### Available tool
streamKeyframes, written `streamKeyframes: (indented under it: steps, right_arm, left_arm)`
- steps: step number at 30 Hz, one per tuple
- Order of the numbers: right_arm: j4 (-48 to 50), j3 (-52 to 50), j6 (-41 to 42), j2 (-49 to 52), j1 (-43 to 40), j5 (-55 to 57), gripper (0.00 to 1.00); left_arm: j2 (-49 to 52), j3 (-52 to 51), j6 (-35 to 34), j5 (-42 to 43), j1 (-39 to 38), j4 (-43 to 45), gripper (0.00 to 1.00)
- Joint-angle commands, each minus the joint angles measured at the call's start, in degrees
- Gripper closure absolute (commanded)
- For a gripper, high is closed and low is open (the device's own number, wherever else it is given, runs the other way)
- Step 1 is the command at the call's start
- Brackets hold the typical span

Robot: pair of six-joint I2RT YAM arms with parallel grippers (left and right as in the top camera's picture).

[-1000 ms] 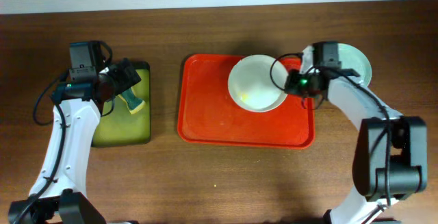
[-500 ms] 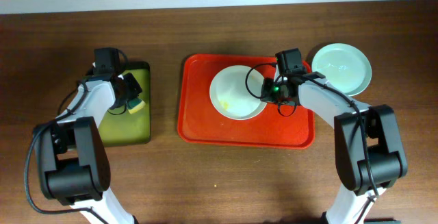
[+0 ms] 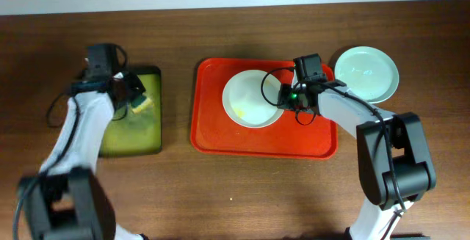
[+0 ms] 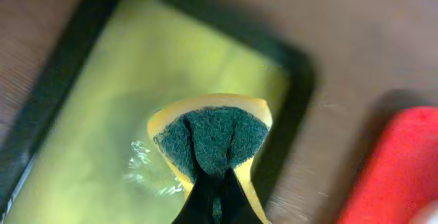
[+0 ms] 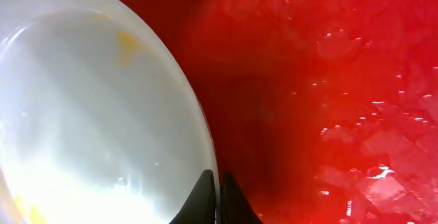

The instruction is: Clean dirty plates on tray and stack at the side

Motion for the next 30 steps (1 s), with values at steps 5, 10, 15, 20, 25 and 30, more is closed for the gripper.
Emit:
streamKeyframes:
  steps: [5,10,15,20,25,30]
  right_arm:
    - [0.83,-2.23,13.00,0.74,2.89,4.98,0.96]
    - [2.34,-2.23,13.49,0.74,6.27,5.01,0.96]
    - [3.17,-2.23,13.46,0.74,8.09,5.01,0.96]
    - [3.17,-2.23,13.46,0.74,8.09,5.03,0.96]
    - [3.15,-2.23,13.44,0.74,8.09,5.03,0.96]
    - [3.28,-2.23,13.44,0.74,8.07,5.05,0.96]
  left_arm:
    - [-3.39,1.09,0.07,19.32,-6.78,-1.92,1.00]
    - [0.44,1.09,-0.42,16.85,-21.00,3.10,1.00]
    - [8.72,1.09,-2.75,13.64,-28.17,12.85,1.00]
    - [16.48,1.09,-3.17,8.39,-29.46,19.91,1.00]
    - [19.91,1.11,0.79,-9.88,-29.49,20.22,1.00]
    - [12.66,1.53,1.44,-22.18,-29.49,19.15,1.00]
